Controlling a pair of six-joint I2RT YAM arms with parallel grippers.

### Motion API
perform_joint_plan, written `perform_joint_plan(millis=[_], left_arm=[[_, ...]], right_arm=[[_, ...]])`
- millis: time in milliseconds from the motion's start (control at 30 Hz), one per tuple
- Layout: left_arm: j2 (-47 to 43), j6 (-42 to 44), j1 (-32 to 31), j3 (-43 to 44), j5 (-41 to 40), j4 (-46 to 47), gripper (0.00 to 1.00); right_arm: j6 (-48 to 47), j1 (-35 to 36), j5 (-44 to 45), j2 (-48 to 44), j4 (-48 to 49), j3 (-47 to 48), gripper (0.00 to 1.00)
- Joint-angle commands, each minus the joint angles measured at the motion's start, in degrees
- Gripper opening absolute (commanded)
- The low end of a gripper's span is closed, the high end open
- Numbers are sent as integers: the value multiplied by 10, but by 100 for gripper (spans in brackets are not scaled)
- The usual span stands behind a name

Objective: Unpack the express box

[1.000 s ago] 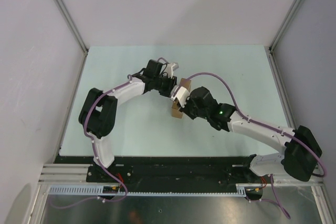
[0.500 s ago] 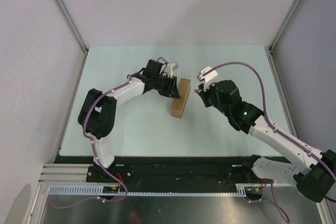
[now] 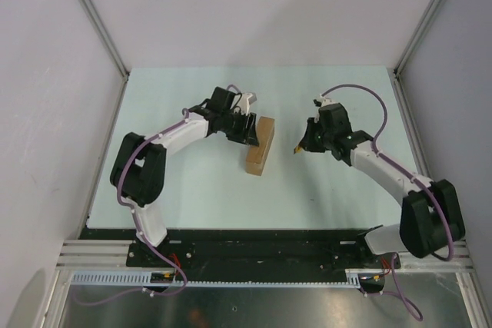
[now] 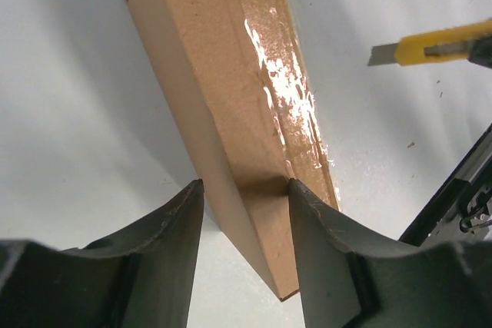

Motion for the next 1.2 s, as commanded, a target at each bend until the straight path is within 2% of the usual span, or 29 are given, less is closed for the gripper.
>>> perform_joint_plan(millis=[0, 233, 300, 400, 533, 567, 667, 900, 933, 967, 1167], left_arm=[[-33, 20, 7, 2, -33, -57, 53], [-65, 20, 7, 3, -38, -57, 57], [-70, 21, 7, 3, -37, -57, 59], [-74, 25, 7, 4, -31, -57, 61], [-83, 26, 7, 2, -36, -56, 64], [-85, 29, 7, 1, -35, -57, 64], [-92, 30, 6, 0, -24, -57, 64], [-89, 31, -7, 3, -40, -56, 64], [-86, 36, -13, 10, -43, -56, 64], [-85, 45, -26, 14, -70, -56, 64], [-78, 57, -75, 39, -215, -56, 65]], right_arm=[[75, -45, -69, 42, 6, 12, 0], [126, -137, -197, 83, 83, -38, 1], [134, -153, -225, 103, 97, -48, 12], [137, -169, -227, 125, 90, -50, 21], [147, -182, -185, 125, 64, -50, 36], [152, -182, -160, 122, 55, -50, 45], [163, -183, -106, 104, 43, -51, 59], [183, -182, -3, 69, 6, -51, 68], [182, -179, 34, 47, -1, -51, 71], [181, -175, 51, 34, -5, -51, 84], [146, -157, 98, -26, -11, -50, 93]])
